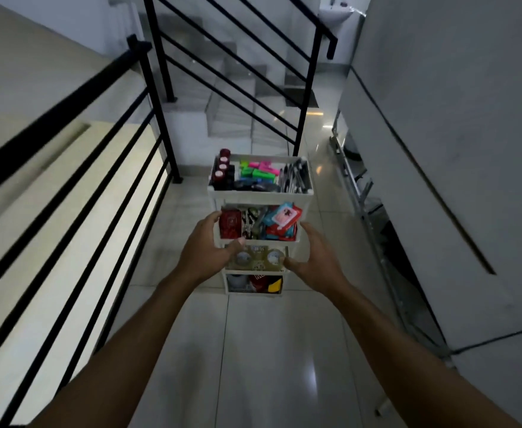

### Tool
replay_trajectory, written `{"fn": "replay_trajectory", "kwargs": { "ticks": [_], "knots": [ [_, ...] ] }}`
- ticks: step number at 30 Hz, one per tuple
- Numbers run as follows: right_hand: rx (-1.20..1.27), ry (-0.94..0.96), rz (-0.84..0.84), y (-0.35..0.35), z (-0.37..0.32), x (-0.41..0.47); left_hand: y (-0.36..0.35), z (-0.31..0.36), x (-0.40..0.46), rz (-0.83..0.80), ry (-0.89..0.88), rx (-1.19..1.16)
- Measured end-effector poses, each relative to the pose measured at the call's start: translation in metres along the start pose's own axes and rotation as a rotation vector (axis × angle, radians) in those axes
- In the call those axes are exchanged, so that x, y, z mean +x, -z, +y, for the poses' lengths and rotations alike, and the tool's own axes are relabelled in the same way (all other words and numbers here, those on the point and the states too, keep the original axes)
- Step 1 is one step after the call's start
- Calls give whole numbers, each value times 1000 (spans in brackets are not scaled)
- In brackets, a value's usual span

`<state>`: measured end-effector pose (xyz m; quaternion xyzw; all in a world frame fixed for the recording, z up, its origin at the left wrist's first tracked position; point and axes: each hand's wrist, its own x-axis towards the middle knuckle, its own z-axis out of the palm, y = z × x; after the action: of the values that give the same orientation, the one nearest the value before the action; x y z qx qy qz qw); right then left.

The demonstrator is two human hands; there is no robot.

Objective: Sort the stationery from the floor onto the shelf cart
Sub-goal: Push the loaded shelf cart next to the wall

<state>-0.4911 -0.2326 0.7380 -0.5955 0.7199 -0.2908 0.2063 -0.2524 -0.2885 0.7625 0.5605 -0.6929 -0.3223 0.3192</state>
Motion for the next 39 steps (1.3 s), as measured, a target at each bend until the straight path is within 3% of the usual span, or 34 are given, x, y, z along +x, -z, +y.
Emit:
{"fn": "replay_trajectory", "kwargs": {
  "ticks": [5,10,16,23,33,39],
  "knots": [
    [-15,-38,-90,33,-54,47,36,33,39,-28,-2,24],
    [-91,-10,-118,26,-71,106,37,21,94,-110,30,92],
    [-228,-71,-126,17,-52,175,31,3,171,-160,16,234],
    [-293,-123,-156,5,0,235,4,-29,230,-152,118,333],
    [-275,-234,-284,-11,49,280,-31,-72,271,-142,354,126],
    [-127,-276,-287,-23,54,282,-22,-82,284,-168,286,-17]
  ]
}}
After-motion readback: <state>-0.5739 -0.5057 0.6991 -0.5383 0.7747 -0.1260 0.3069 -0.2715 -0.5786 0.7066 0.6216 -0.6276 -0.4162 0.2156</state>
